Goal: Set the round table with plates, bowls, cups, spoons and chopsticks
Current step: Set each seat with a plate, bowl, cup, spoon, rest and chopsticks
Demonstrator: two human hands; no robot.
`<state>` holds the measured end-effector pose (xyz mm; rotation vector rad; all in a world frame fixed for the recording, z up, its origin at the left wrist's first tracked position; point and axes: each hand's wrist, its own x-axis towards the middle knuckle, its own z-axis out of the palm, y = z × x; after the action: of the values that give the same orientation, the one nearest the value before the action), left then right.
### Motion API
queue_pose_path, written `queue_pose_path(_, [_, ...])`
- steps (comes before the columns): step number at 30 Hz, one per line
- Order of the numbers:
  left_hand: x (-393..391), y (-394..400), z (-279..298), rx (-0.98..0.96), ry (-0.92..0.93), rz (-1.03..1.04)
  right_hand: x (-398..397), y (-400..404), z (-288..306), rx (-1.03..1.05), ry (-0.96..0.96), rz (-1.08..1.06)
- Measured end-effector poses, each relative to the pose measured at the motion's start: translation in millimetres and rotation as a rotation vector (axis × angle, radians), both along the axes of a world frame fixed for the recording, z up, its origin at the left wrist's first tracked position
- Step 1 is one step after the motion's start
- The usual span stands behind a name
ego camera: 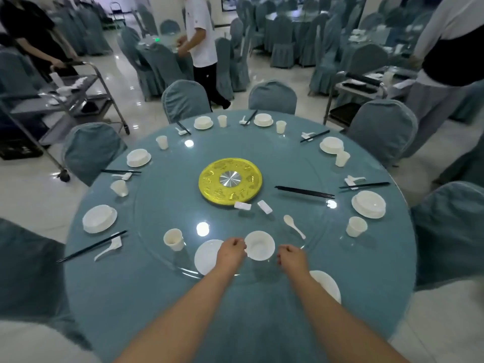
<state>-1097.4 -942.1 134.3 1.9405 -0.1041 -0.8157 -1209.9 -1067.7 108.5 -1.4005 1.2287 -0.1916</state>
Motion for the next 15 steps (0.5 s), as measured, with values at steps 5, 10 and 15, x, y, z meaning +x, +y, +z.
queue_pose_path(5, [59.2,53.1,8.5,-0.005,-0.031,0.096,66.8,45.3,10.6,0.005,-0.035,0.134])
queue_pose_path(10, [122.9,103.2,4.2,0.088,-0.149,0.079,126.7,89.3,12.9,0.037,-0.039,0.224])
queue_pose_path(15, [181.2,129.9,-13.6,0.245,-0.231,0.014,176.1,117.0,3.9,0.054,0.013,0.294])
